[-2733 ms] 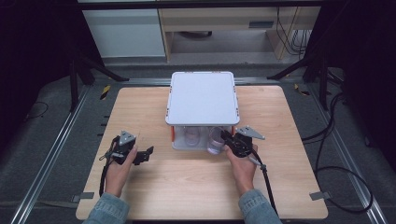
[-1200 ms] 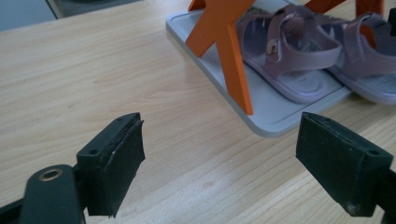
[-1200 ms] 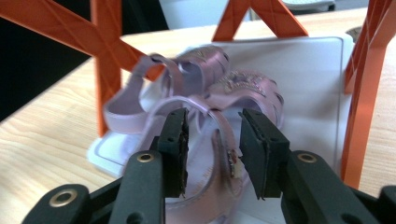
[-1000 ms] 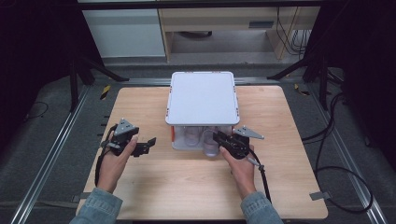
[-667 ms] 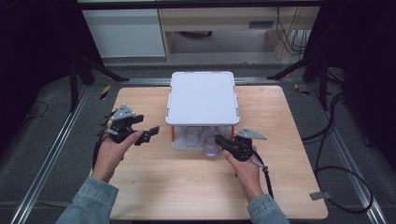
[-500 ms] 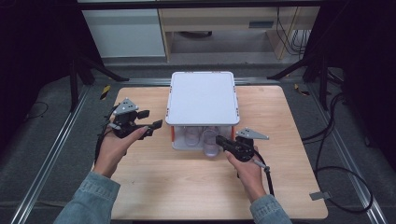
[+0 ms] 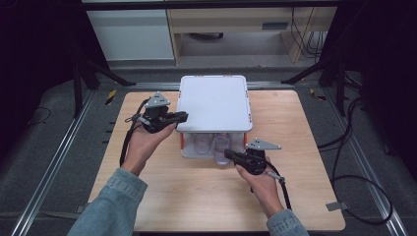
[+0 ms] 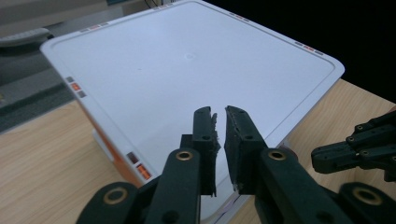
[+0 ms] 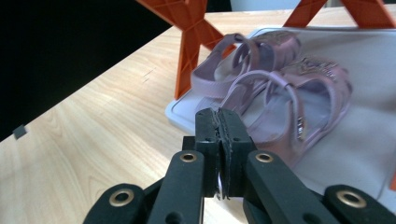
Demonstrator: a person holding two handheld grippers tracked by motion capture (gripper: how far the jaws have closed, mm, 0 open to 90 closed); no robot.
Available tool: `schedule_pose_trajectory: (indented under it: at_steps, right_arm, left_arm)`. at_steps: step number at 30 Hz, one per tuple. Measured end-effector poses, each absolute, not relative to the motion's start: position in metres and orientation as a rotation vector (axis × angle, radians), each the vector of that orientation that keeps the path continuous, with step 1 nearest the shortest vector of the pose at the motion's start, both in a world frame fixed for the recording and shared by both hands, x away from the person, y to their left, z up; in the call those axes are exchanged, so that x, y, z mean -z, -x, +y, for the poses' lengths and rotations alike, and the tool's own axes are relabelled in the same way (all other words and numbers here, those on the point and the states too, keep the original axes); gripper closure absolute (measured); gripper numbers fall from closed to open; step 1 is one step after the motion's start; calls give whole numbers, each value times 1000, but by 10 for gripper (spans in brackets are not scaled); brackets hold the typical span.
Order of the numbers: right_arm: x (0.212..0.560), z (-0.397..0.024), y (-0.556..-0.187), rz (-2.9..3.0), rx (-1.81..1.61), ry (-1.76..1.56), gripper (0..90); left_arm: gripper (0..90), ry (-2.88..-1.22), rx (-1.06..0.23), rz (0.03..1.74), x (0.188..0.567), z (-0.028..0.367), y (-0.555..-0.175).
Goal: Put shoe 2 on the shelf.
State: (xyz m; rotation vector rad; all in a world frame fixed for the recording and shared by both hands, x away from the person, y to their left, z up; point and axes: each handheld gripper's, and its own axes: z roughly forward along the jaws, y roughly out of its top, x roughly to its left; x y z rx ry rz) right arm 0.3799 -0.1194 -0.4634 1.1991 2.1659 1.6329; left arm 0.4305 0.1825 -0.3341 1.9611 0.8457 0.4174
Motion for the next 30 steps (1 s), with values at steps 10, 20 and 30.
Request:
schedule_pose_trajectory:
  at_steps: [10,20,30]
  right_arm:
    - [476,-116,-372,2280,-1647,-1190,898]
    - [491,-110,-376,2409,-1534,-1212,900]
    - [507,-112,-382,2453,-1445,-1253,900]
  left_arm:
    - [886,-2028,-372,865,347,163,-440]
    - [888,-2035,-344,902,352,159,-445]
    - [889,-2037,-340,916,352,159,-447]
